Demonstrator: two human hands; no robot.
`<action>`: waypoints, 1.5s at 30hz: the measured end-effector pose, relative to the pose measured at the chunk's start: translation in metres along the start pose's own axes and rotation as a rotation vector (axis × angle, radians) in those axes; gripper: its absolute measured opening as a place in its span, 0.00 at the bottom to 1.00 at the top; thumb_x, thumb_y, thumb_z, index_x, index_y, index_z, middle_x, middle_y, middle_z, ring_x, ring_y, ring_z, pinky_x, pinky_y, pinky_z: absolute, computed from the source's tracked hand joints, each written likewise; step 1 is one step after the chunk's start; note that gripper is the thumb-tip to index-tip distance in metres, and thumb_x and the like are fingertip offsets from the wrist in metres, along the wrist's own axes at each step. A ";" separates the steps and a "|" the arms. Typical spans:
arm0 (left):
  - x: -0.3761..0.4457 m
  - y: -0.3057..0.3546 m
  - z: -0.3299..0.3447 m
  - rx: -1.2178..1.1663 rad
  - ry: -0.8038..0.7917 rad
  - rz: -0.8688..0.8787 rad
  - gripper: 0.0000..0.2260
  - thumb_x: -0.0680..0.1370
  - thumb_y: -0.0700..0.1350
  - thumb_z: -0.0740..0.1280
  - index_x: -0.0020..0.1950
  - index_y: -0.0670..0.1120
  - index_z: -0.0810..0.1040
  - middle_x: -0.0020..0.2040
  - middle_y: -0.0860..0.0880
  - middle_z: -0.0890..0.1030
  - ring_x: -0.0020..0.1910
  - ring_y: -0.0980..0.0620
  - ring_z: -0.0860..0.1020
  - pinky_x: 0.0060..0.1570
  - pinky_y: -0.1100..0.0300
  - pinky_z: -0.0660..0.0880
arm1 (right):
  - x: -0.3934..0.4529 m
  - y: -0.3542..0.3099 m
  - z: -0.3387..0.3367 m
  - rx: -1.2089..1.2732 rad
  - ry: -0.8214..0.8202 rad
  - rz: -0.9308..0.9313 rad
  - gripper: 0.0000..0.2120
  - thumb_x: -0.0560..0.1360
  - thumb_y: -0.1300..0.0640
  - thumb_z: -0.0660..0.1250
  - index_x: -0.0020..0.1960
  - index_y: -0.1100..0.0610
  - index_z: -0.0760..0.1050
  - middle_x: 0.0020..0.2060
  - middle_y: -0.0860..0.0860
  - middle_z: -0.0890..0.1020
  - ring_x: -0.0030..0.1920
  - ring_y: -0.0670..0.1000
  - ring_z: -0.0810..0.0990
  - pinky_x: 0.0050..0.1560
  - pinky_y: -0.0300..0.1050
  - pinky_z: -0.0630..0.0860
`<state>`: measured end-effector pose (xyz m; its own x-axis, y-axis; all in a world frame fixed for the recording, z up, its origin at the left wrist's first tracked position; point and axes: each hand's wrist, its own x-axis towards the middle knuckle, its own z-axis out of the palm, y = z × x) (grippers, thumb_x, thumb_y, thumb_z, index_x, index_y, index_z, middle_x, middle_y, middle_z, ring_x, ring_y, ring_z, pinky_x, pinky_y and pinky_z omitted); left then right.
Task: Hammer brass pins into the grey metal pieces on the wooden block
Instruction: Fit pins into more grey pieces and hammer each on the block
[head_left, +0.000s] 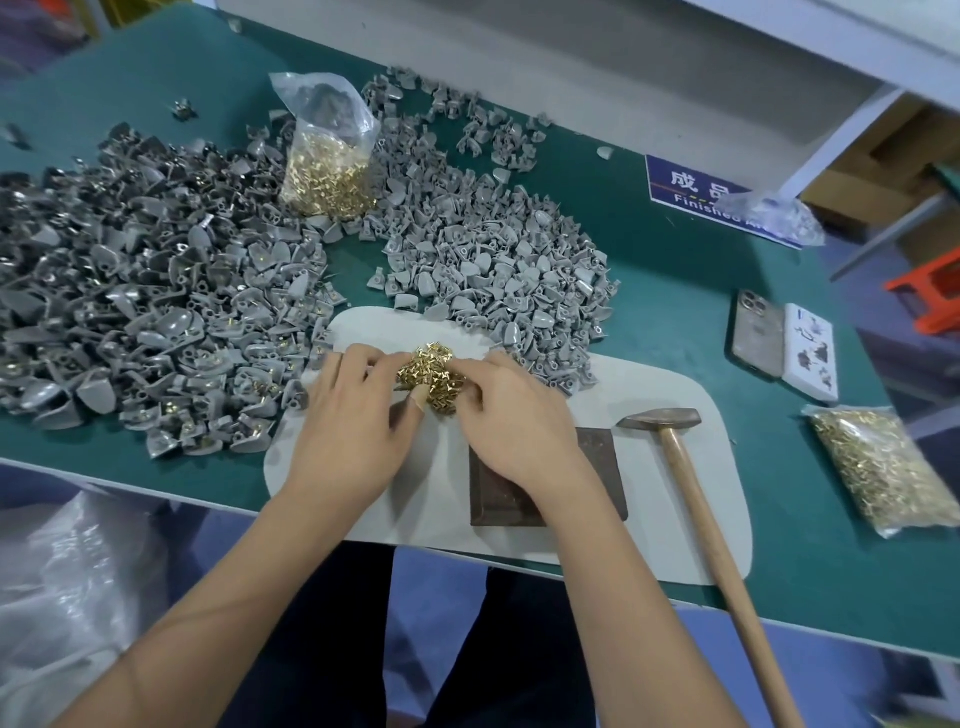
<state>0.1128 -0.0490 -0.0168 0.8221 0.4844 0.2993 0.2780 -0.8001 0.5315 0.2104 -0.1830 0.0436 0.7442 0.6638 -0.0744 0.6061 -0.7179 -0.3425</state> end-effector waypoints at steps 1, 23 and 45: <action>0.000 0.000 0.000 -0.006 -0.005 0.013 0.18 0.79 0.51 0.67 0.66 0.45 0.77 0.55 0.45 0.73 0.58 0.43 0.69 0.57 0.50 0.67 | 0.001 0.001 0.000 0.044 0.000 0.025 0.19 0.78 0.50 0.61 0.67 0.39 0.77 0.54 0.43 0.80 0.54 0.51 0.81 0.51 0.50 0.78; 0.000 0.003 -0.001 -0.040 -0.028 0.024 0.17 0.78 0.48 0.70 0.66 0.44 0.78 0.54 0.45 0.75 0.57 0.43 0.71 0.58 0.50 0.69 | 0.010 0.002 0.004 0.184 -0.003 0.134 0.05 0.70 0.50 0.70 0.44 0.41 0.82 0.35 0.35 0.81 0.44 0.41 0.81 0.42 0.39 0.75; 0.010 0.021 -0.008 -0.101 -0.069 0.121 0.19 0.78 0.57 0.69 0.67 0.52 0.77 0.59 0.54 0.75 0.64 0.50 0.68 0.64 0.52 0.68 | -0.007 0.020 -0.006 1.147 0.795 0.264 0.04 0.79 0.58 0.71 0.52 0.50 0.81 0.43 0.51 0.84 0.42 0.52 0.82 0.34 0.47 0.79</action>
<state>0.1231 -0.0580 0.0032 0.8798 0.3580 0.3128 0.1261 -0.8101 0.5726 0.2193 -0.2028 0.0433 0.9879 -0.0295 0.1519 0.1526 0.0202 -0.9881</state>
